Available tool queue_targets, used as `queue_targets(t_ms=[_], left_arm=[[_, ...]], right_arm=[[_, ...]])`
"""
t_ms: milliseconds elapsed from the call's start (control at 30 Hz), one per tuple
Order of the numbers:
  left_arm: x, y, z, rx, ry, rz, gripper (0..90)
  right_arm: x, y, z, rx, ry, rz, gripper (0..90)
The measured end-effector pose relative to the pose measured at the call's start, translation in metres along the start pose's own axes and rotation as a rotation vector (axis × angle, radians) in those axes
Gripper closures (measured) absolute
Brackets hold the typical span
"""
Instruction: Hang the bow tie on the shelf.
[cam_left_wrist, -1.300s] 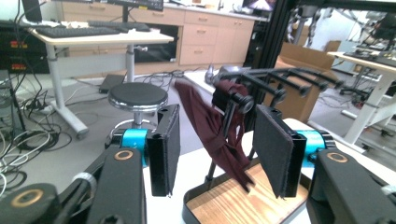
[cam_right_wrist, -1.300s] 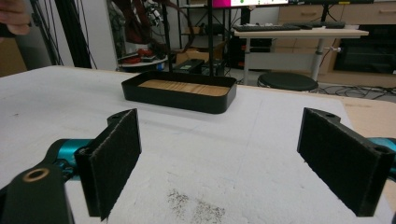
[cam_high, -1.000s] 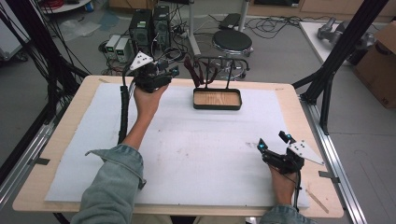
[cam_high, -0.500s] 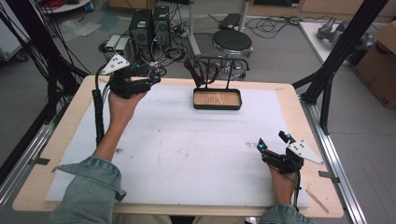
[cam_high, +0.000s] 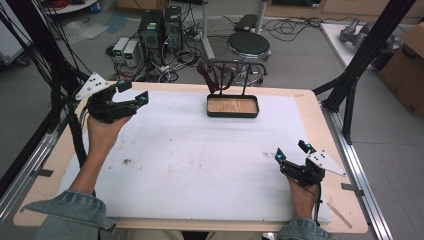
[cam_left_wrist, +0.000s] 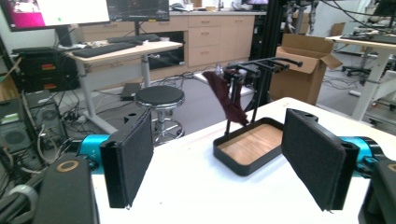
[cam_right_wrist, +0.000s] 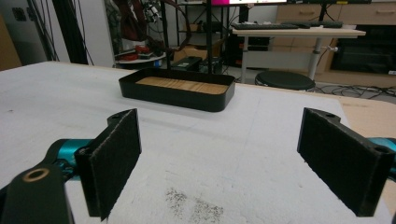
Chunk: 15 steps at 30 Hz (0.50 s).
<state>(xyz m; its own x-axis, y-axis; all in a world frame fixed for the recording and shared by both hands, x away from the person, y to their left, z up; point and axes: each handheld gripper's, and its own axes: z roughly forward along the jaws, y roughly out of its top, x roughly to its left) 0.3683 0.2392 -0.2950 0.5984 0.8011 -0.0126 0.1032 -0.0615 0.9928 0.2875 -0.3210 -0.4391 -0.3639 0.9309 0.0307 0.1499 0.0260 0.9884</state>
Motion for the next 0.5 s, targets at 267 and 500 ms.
queue_targets(t_ms=[267, 500], left_arm=[[0.005, -0.027, -0.038, 0.016, 0.081, 0.017, 24.3], [0.012, -0.047, -0.061, 0.048, 0.111, 0.009, 24.3]], right_arm=[[0.0, 0.0, 0.0, 0.0, -0.004, -0.003, 12.5], [0.0, 0.0, 0.0, 0.002, -0.006, -0.001, 12.5]])
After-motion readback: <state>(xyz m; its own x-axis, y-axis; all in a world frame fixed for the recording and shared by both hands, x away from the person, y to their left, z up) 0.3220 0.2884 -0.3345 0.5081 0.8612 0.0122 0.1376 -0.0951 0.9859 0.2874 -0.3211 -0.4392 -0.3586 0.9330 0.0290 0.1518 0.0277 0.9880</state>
